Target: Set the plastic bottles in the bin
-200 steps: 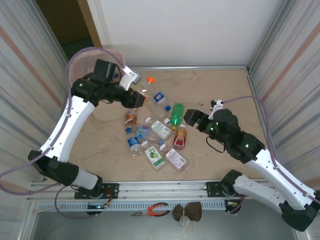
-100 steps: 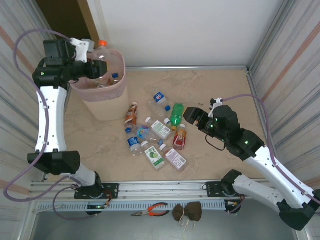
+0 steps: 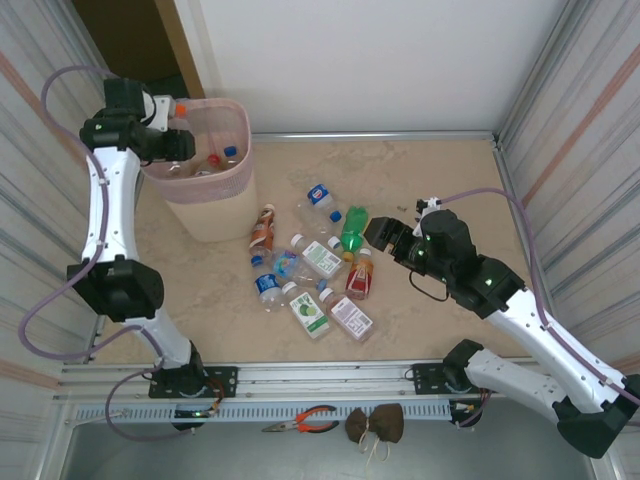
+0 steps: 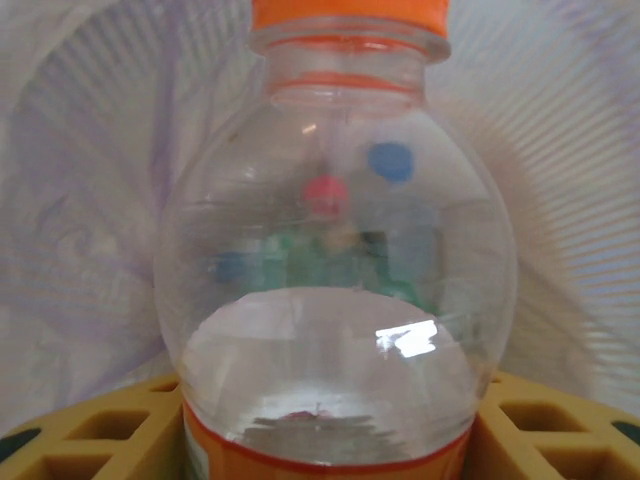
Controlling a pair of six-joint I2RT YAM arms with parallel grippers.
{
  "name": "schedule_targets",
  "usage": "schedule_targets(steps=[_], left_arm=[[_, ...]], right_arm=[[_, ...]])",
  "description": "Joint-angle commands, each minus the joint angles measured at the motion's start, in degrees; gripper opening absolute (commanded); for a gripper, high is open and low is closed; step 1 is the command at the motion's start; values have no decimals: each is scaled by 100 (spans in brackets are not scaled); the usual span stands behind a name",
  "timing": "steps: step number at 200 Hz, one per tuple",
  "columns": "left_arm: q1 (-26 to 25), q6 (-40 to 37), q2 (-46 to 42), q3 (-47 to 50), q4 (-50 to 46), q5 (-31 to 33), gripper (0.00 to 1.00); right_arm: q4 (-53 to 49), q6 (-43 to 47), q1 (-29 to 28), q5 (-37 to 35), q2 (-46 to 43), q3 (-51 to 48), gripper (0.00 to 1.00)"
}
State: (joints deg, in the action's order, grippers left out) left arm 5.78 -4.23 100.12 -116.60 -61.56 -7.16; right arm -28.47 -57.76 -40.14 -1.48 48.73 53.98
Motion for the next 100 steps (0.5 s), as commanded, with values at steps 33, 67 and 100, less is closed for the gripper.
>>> schedule_targets(steps=[33, 67, 100], left_arm=[[-164, 114, 268, 263, -225, 1350, 54], [-233, 208, 644, 399, -268, 1503, 55], [-287, 251, 914, 517, -304, 1476, 57]], right_arm=[[-139, 239, 52, -24, 35, 270, 81], [-141, 239, 60, 0, 72, 245, 81], [-150, 268, 79, -17, 40, 217, 81]])
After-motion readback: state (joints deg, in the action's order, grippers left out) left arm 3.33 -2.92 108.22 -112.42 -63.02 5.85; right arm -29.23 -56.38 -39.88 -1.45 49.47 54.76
